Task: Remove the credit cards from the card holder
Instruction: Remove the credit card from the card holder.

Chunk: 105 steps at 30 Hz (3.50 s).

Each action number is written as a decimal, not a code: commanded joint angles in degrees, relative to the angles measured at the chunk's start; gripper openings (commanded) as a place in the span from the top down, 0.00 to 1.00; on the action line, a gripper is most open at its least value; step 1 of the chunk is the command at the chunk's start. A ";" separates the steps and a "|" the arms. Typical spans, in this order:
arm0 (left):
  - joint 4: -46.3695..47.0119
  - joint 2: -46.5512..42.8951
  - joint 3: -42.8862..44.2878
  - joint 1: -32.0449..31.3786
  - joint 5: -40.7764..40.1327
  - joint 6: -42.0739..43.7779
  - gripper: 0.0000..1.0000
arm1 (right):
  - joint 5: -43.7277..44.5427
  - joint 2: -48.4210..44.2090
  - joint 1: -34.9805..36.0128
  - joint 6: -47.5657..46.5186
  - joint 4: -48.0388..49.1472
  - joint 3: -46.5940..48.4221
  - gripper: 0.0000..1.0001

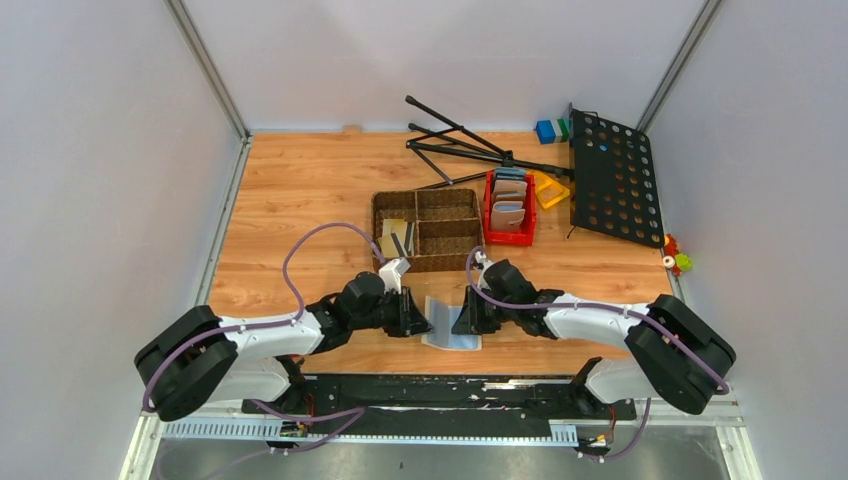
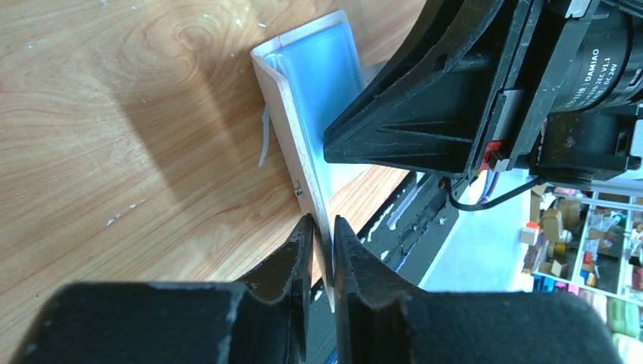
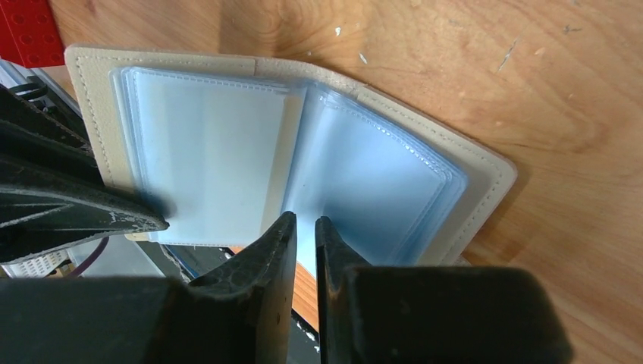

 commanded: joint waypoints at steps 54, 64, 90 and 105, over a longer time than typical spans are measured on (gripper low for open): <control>13.06 6.91 -1.06 1.68 6.56 -2.84 0.51 | -1.77 1.33 0.29 -0.95 2.82 1.29 0.83; 17.09 7.13 -2.03 1.68 7.09 -3.70 0.51 | -1.85 0.83 0.27 -1.21 2.62 1.30 0.81; 16.81 3.12 -3.34 1.67 5.64 -3.62 0.37 | -2.46 1.45 0.30 -1.20 2.89 1.55 0.82; 17.00 7.38 -1.67 1.72 7.13 -3.88 0.74 | -2.74 1.34 0.30 -1.61 2.46 1.82 0.82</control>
